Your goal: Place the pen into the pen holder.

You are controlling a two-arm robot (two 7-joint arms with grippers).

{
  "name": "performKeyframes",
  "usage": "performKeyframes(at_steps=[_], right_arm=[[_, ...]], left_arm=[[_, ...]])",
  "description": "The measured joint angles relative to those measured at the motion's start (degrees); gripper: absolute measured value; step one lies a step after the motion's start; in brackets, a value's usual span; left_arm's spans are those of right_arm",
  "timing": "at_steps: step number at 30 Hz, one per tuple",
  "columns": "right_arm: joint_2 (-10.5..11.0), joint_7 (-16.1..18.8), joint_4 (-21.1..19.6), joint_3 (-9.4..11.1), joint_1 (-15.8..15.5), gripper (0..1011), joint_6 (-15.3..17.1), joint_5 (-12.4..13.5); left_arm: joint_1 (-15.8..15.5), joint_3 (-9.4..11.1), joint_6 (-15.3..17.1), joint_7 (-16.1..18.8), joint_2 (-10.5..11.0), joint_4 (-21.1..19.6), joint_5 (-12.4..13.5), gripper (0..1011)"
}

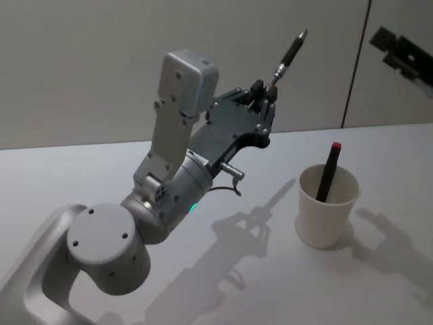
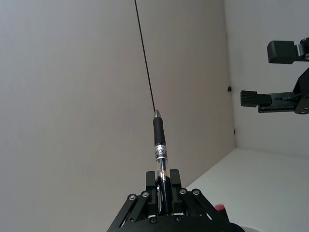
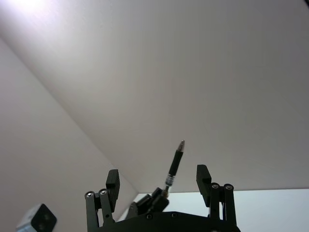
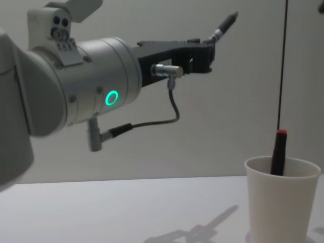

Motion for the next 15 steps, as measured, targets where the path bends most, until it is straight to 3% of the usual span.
performKeyframes(at_steps=[4,8,15], right_arm=[[-1.09,-0.24,0.0,-0.86,1.55,1002,0.49,2.91],[-1.75,-0.42,0.0,-1.4,2.49,1001,0.79,4.6],[-2.49,-0.63,0.0,-2.01,3.57,1001,1.1,6.59]], left_arm=[[0.19,0.08,-3.25,0.74,-0.58,0.93,-0.92,169],[0.36,0.23,-7.2,1.45,-1.45,2.27,-1.83,169],[0.45,0.37,-10.97,2.14,-2.29,3.52,-2.62,169]])
